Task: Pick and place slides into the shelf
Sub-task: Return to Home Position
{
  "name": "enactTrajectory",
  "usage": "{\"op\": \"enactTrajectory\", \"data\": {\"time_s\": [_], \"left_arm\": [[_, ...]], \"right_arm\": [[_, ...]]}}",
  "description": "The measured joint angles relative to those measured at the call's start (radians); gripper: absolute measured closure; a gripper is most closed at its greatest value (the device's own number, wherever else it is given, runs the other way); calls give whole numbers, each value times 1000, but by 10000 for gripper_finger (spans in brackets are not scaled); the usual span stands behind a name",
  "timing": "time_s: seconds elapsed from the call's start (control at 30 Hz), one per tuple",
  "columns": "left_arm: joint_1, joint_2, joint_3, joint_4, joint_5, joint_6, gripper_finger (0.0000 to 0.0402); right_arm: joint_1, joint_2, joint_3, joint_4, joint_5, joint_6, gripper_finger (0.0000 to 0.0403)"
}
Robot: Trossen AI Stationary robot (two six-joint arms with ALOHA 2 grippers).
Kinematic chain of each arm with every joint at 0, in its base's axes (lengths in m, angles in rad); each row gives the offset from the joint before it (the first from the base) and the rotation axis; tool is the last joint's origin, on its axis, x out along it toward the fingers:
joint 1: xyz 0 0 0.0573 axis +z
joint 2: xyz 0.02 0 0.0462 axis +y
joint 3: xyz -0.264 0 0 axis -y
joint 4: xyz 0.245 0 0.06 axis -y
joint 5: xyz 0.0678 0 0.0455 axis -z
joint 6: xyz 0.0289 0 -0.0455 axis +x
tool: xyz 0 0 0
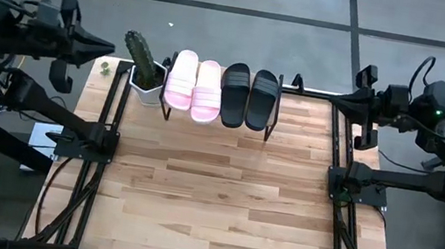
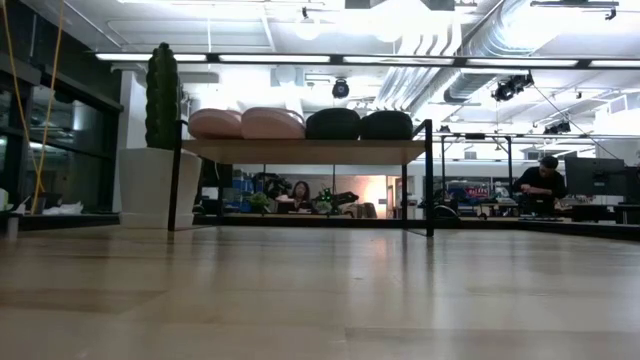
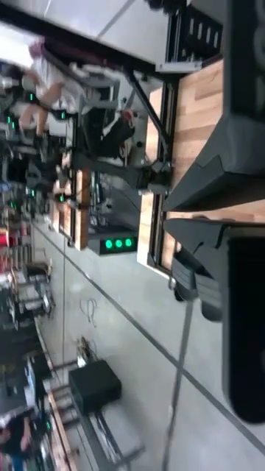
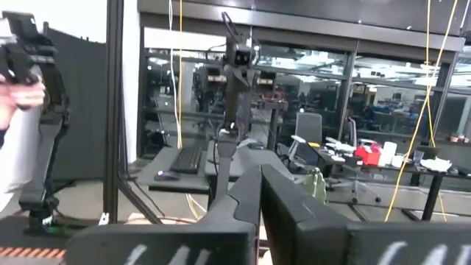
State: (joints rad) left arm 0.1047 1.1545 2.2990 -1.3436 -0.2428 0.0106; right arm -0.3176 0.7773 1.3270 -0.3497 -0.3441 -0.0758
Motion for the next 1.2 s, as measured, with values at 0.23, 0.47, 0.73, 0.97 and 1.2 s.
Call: {"op": "enactTrajectory", "data": {"time_s": [0.23,0.47,0.73,0.97,1.2], "left_arm": [[0,-48,-26,-35,-68,-23,391],[0,-88,-77,-24,-85,-18,397],[0,-249,-250,151,-86,-26,397],[0,-428,-531,327,-75,-34,399],[0,-560,-787,533,-8,-20,399]], "right_arm": [[-6,-1,0,59,-1,16,402],[-6,-14,16,74,-6,16,403],[-6,-114,13,64,-7,-3,403],[-6,-225,-50,87,-8,14,403],[-6,-324,-225,186,-1,19,403]]}}
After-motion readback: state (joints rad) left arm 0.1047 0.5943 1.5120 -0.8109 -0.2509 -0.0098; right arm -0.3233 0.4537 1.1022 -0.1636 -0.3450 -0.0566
